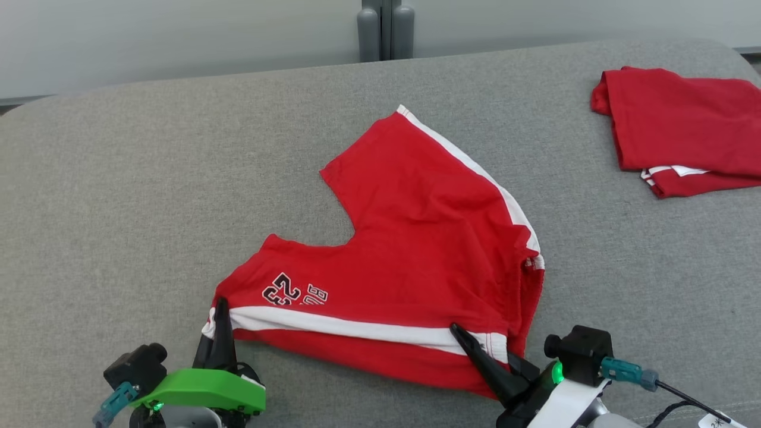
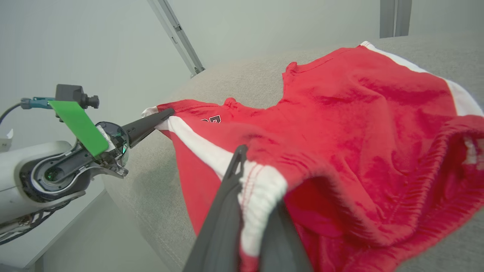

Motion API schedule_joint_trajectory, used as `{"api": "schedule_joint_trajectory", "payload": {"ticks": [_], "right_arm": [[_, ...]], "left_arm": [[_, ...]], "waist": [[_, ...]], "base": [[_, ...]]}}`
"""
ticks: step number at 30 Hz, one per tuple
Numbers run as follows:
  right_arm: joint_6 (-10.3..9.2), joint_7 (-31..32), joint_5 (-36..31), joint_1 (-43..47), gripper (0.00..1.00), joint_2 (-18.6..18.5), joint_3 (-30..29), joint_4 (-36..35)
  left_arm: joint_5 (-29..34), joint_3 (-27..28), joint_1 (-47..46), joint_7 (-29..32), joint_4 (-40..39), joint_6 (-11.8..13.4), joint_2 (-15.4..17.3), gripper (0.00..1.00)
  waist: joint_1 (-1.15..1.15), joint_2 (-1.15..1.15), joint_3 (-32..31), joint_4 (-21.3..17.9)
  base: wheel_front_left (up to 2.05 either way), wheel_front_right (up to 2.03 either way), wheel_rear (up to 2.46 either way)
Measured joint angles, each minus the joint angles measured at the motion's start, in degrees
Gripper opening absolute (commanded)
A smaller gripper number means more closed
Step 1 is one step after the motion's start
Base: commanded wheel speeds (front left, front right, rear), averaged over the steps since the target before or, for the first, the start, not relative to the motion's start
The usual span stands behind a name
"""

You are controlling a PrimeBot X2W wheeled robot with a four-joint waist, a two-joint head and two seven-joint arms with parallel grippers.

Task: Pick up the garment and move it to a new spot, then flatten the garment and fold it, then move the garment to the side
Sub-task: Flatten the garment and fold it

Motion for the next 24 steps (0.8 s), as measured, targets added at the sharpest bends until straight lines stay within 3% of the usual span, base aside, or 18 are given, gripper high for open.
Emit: {"api": "schedule_joint_trajectory", "payload": {"ticks": [5, 11, 18, 24], "right_arm": [[0.0, 0.0, -2.05, 0.71, 0.0, 1.81, -3.35, -0.42], [0.0, 0.0, -4.56, -0.19, 0.0, 5.6, -8.95, 0.41], [0.01, -0.01, -6.5, -2.91, 0.0, 12.17, -14.21, 2.13], [0.0, -0.01, -8.39, -5.56, 0.0, 16.35, -16.5, 4.66]], "left_arm": [[1.65, -1.13, -1.35, 2.05, -2.14, 0.71, 1.65, 0.0], [5.71, -4.31, -12.62, 9.01, -2.29, 1.29, 5.68, 0.0], [9.94, -7.44, -25.34, 16.24, 2.65, 1.16, 9.42, 0.0], [12.76, -10.51, -34.98, 21.5, 9.83, 0.47, 10.46, 0.0]], "waist": [[0.0, 0.0, -0.85, -0.58], [0.0, 0.0, 0.32, -2.88], [0.0, 0.0, 2.65, -7.74], [0.0, 0.0, 5.41, -12.57]], "base": [[0.0, 0.0, 0.0], [0.0, 0.0, 0.0], [0.0, 0.0, 0.0], [0.0, 0.0, 0.0]]}}
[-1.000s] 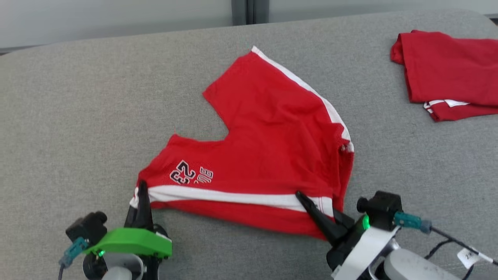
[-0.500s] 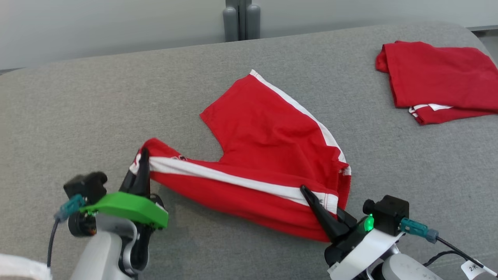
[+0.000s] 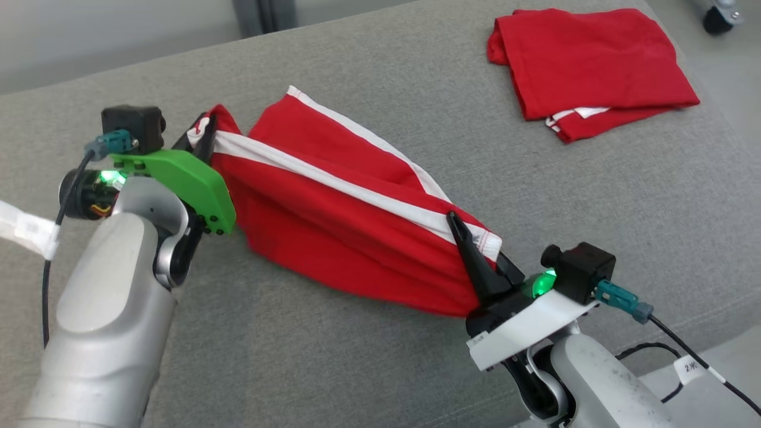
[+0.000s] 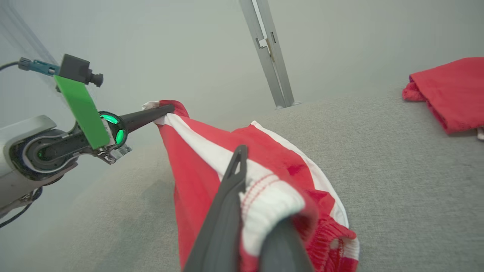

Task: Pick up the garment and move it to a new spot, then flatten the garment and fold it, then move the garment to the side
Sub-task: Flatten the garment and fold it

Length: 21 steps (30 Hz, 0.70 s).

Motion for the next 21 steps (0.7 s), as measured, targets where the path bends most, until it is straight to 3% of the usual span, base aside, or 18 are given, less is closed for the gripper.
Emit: {"api": "schedule_joint_trajectory", "payload": {"ticks": [7, 14, 15, 16, 21], "right_arm": [[0.01, 0.01, 0.1, -5.15, 0.0, 3.09, -1.09, 4.23], [0.01, 0.01, -0.24, -8.4, 0.0, 4.76, -2.13, 8.67], [0.01, 0.0, 0.04, -8.59, 0.98, 4.8, -1.49, 9.21], [0.01, 0.01, 0.11, -8.81, 1.0, 4.98, -0.96, 9.96], [0.01, 0.0, -0.15, -8.36, 1.0, 5.19, -0.98, 9.18]], "left_arm": [[3.04, -2.4, -8.65, 1.57, 11.01, -0.48, 0.48, 0.0], [4.11, -4.25, -13.81, -1.58, 19.09, -1.68, -0.35, 0.0], [4.48, -4.68, -14.29, -2.0, 19.94, -1.74, -0.48, 0.29], [4.91, -5.21, -14.88, -2.27, 21.07, -1.75, -0.64, 1.0], [5.98, -6.53, -15.84, -6.64, 24.86, -2.5, -1.36, 1.0]], "waist": [[0.0, 0.0, 3.89, -4.93], [0.0, 0.0, 7.33, -8.3], [0.0, 0.0, 7.64, -8.54], [0.0, 0.0, 7.95, -8.8], [0.0, 0.0, 7.61, -9.13]], "base": [[0.0, 0.0, 0.0], [0.0, 0.0, 0.0], [0.0, 0.0, 0.0], [0.0, 0.0, 0.0], [0.0, 0.0, 0.0]]}}
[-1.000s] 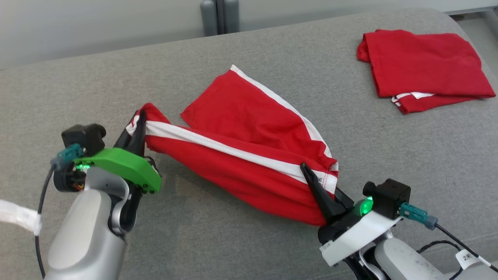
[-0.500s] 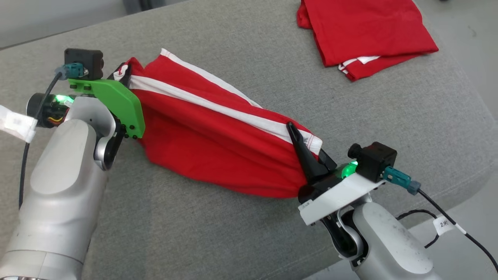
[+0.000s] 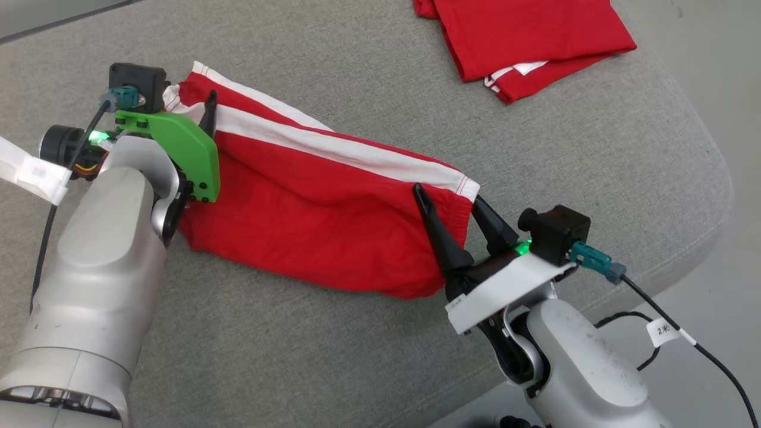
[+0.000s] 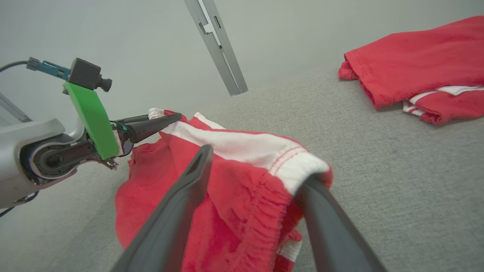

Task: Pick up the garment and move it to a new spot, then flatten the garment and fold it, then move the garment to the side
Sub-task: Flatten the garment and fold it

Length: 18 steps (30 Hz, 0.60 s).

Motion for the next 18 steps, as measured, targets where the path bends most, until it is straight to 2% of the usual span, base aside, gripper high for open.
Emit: {"api": "schedule_joint_trajectory", "payload": {"ticks": [10, 13, 18], "right_arm": [[-0.01, 0.01, -3.35, 12.2, 1.0, -5.37, -3.56, -6.05], [-0.01, 0.0, -5.04, 14.3, 1.0, -5.94, -6.28, -9.46], [-0.01, 0.01, -8.66, 17.24, 1.0, -4.86, -9.99, -15.33]], "left_arm": [[-2.83, -0.05, 0.57, -6.59, 4.71, -1.44, 0.18, 1.0], [-3.5, -0.19, 0.71, -7.15, 5.5, -1.56, 1.12, 1.0], [-4.17, -0.77, 1.58, -7.38, 6.48, -1.74, 2.6, 1.0]], "waist": [[0.0, 0.0, -5.44, 1.08], [0.0, 0.0, -6.87, 1.11], [0.0, 0.0, -8.01, 0.66]], "base": [[0.0, 0.0, 0.0], [0.0, 0.0, 0.0], [0.0, 0.0, 0.0]]}}
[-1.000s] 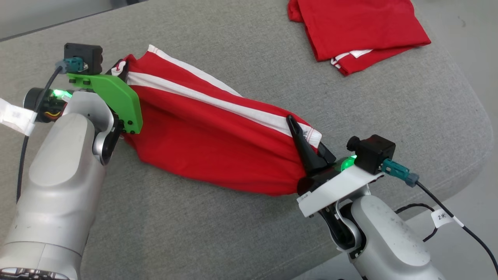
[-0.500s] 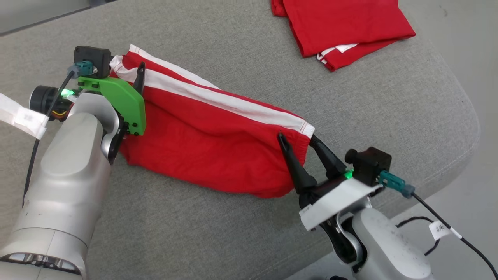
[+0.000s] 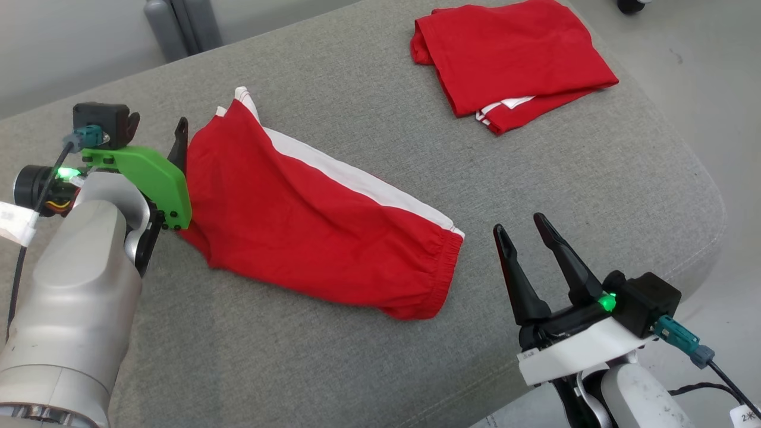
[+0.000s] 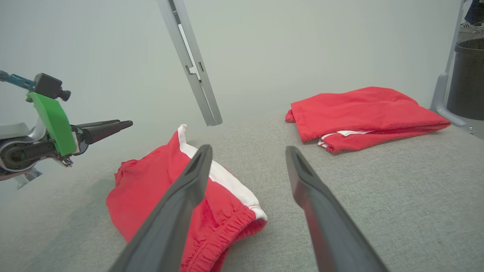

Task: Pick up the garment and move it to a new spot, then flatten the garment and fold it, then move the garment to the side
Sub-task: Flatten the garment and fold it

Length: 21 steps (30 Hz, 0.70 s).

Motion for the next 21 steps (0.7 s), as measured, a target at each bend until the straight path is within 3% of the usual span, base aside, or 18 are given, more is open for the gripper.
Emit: {"api": "schedule_joint_trajectory", "payload": {"ticks": [8, 21], "right_arm": [[0.0, -0.01, -3.34, 3.43, 1.0, 1.82, -1.21, -5.57], [0.0, 0.0, -3.36, 2.33, 1.0, 1.74, -1.08, -4.32]], "left_arm": [[-0.44, -3.28, 2.21, 2.9, 0.97, -0.07, 1.51, 1.0], [-11.83, -2.7, 6.2, 13.4, 0.59, -0.09, 3.16, 1.0]], "waist": [[0.0, 0.0, -0.03, -0.49], [0.0, 0.0, 1.21, -0.72]], "base": [[0.0, 0.0, 0.0], [0.0, 0.0, 0.0]]}}
